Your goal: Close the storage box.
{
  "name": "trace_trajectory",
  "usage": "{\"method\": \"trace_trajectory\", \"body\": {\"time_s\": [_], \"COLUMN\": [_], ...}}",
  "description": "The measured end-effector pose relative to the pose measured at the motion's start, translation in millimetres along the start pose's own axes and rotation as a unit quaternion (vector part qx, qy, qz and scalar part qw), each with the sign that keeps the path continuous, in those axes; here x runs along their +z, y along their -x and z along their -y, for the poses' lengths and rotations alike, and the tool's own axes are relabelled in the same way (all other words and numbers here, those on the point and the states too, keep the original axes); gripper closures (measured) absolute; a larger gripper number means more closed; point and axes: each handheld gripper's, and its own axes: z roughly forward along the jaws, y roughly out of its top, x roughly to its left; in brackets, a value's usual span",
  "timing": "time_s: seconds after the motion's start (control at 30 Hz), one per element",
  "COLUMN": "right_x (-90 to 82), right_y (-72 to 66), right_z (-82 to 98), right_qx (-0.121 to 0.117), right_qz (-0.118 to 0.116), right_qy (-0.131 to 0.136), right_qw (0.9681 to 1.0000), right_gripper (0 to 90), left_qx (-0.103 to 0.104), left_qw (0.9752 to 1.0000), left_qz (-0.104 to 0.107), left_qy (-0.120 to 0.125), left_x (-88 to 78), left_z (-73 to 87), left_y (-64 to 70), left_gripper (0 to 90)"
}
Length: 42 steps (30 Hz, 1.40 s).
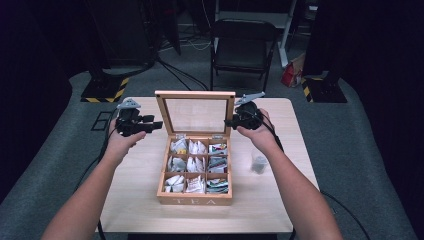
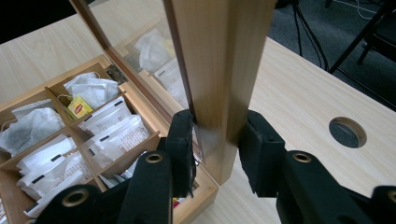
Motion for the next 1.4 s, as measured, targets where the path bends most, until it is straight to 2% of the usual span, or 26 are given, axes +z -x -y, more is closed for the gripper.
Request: {"method": "trace_trajectory", "body": {"time_s": [0.17,0.27,0.33,0.47,0.67,0.87,1.0,1.4], "right_x": [-2.4,-3.7,-3.8,-4.6,-6.6,-16.4,-22.9,-51.7], "right_y": [-1.3,-3.0,-3.8,-4.4,-5.3,-9.1,-12.1,-36.3], "right_z": [4.0,4.9,5.8,6.8,12.6,14.1,14.4,16.8], "right_qx": [-0.003,-0.008,-0.002,-0.006,0.005,0.002,-0.001,-0.012], "right_qz": [-0.010,-0.013,-0.009,-0.010,-0.019,-0.020,-0.015,-0.020], "right_qy": [0.002,0.002,0.004,0.004,0.008,0.025,0.028,0.048], "right_qw": [0.9999,0.9999,1.0000,0.9999,0.9998,0.9995,0.9995,0.9986], "right_gripper": [64.1,63.8,63.6,62.7,58.3,54.7,54.6,56.3], "left_qx": [0.014,0.028,0.034,0.043,0.056,0.050,0.047,0.055], "left_qw": [0.9999,0.9995,0.9993,0.9989,0.9982,0.9983,0.9984,0.9976], "left_qz": [0.003,0.011,0.016,0.020,0.023,0.028,0.029,0.040], "left_qy": [0.003,-0.004,0.000,0.008,0.000,0.005,0.006,0.007], "left_x": [-0.8,0.4,0.9,-0.5,-3.1,-4.9,-6.7,-24.2], "left_z": [-10.2,-14.4,-15.4,-17.0,-15.7,-11.4,-8.4,-0.7], "left_y": [5.5,10.3,14.0,19.7,22.5,23.9,25.6,37.7], "left_gripper": [47.7,48.9,54.0,60.3,60.3,59.8,59.1,58.1]}}
